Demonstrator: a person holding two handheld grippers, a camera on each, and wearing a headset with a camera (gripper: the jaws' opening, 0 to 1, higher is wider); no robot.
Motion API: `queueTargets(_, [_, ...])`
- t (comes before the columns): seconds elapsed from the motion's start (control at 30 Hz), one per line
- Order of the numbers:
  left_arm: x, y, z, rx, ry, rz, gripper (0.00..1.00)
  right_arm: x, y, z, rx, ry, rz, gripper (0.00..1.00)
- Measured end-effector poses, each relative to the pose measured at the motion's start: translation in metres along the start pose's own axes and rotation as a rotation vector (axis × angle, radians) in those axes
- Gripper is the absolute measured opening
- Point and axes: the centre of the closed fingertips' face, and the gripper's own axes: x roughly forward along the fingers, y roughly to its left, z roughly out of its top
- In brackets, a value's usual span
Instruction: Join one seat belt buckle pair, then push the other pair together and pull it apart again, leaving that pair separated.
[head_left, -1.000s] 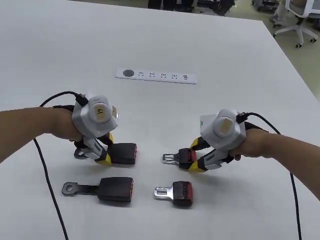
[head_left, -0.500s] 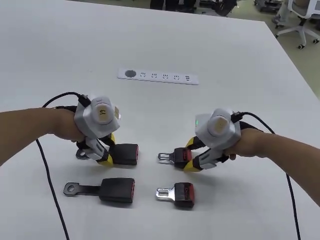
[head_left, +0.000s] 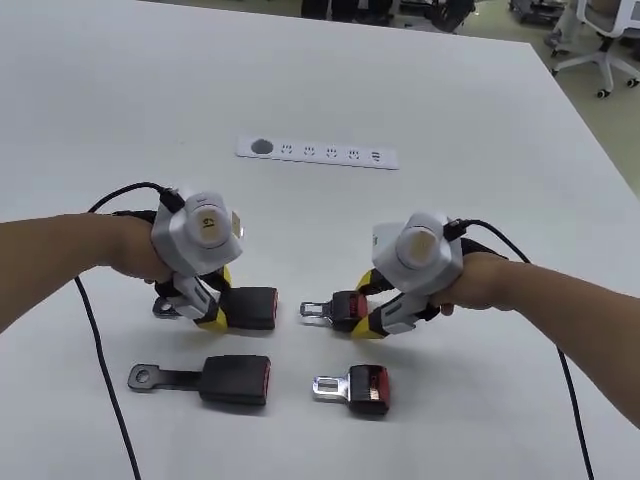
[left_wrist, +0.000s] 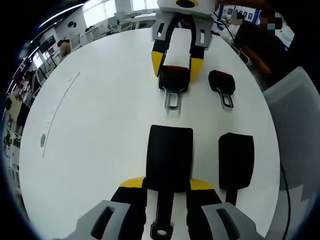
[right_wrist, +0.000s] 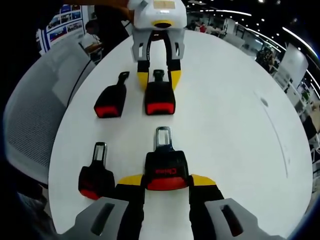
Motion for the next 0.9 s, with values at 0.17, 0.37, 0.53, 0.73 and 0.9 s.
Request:
queueTargets(0.17, [0.002, 0.003, -0.003, -0.007, -0.004, 0.002, 0.31, 0.002, 0.002, 0.007, -0.008, -0.004, 0.003, 0.3])
queueTargets(0.37, [0.0, 0.0, 0.0, -0.006, -0.004, 0.002, 0.31, 0.007, 0.004, 0.01, -0.019, 0.0, 0.008, 0.3])
queueTargets(0.53, [-0.001, -0.002, 0.002, -0.008, -0.005, 0.002, 0.31, 0.009, 0.006, 0.015, -0.022, 0.0, 0.011, 0.3])
queueTargets(0.73, [-0.002, -0.002, 0.003, -0.013, -0.009, 0.003, 0.31, 0.014, 0.006, 0.018, -0.024, 0.001, 0.015, 0.3])
queueTargets(0.9, [-0.001, -0.001, 0.001, -0.017, -0.015, 0.003, 0.31, 0.016, 0.009, 0.022, -0.029, 0.0, 0.018, 0.31])
